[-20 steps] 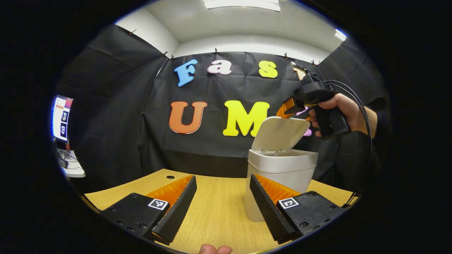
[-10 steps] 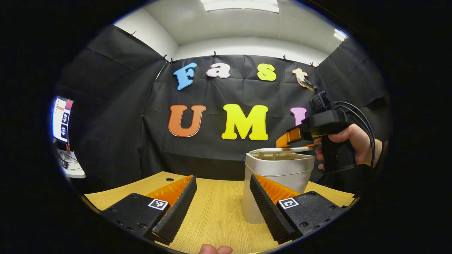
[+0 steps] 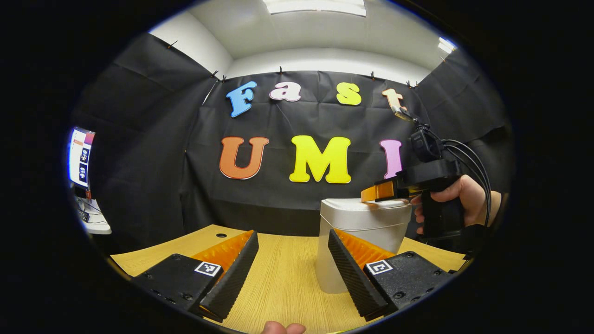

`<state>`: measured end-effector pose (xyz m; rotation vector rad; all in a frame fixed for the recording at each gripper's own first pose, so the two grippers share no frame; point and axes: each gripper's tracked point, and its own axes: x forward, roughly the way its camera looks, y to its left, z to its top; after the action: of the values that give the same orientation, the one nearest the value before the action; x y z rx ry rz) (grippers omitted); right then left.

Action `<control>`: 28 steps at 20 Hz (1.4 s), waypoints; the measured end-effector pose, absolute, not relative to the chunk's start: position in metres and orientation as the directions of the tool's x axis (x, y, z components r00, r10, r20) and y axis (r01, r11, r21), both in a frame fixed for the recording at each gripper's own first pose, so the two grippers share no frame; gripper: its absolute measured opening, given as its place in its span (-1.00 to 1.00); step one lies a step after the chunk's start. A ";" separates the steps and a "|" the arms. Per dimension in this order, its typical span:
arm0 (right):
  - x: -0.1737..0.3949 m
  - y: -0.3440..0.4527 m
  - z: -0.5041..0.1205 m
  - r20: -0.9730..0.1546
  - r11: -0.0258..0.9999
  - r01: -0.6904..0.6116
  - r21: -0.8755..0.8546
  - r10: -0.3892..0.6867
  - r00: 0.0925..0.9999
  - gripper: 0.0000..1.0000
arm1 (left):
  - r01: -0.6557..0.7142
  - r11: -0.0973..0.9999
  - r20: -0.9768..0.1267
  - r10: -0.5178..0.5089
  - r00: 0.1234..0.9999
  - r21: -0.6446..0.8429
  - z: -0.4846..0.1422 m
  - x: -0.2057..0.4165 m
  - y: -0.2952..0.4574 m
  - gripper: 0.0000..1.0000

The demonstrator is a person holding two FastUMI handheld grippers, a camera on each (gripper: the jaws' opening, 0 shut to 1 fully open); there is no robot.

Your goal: Press the lid of the desktop garbage bin to open it, pick up the crumpled paper on the desktop and throw it into the bin, then pick up the pop can on the desktop and drop it into the bin, and finally close the garbage bin lid.

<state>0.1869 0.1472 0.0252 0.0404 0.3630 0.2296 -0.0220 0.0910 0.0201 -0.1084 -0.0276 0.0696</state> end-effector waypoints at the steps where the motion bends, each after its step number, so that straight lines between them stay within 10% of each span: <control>1: 0.187 0.147 0.022 -0.339 0.974 -0.211 0.088 0.228 0.913 0.77 | -0.067 0.991 0.020 0.070 0.997 -0.113 0.019 -0.022 0.091 0.94; 17: 0.189 0.143 0.021 -0.257 0.982 -0.167 0.085 0.183 0.949 0.46 | -0.106 0.987 0.019 0.109 0.994 -0.118 0.020 -0.025 0.104 0.95; 20: 0.193 0.140 0.026 -0.261 0.982 -0.159 0.098 0.179 0.948 0.96 | -0.116 0.987 0.023 0.119 0.993 -0.114 0.021 -0.024 0.107 0.94; 28: 0.182 0.134 0.053 -0.184 0.981 -0.165 0.105 0.182 0.966 0.92 | -0.116 0.987 0.019 0.118 0.993 -0.107 0.020 -0.024 0.107 0.95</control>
<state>0.1819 0.1337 0.0531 0.0896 0.1943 0.1757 -0.0241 0.1067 0.0202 -0.1064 -0.0258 0.1174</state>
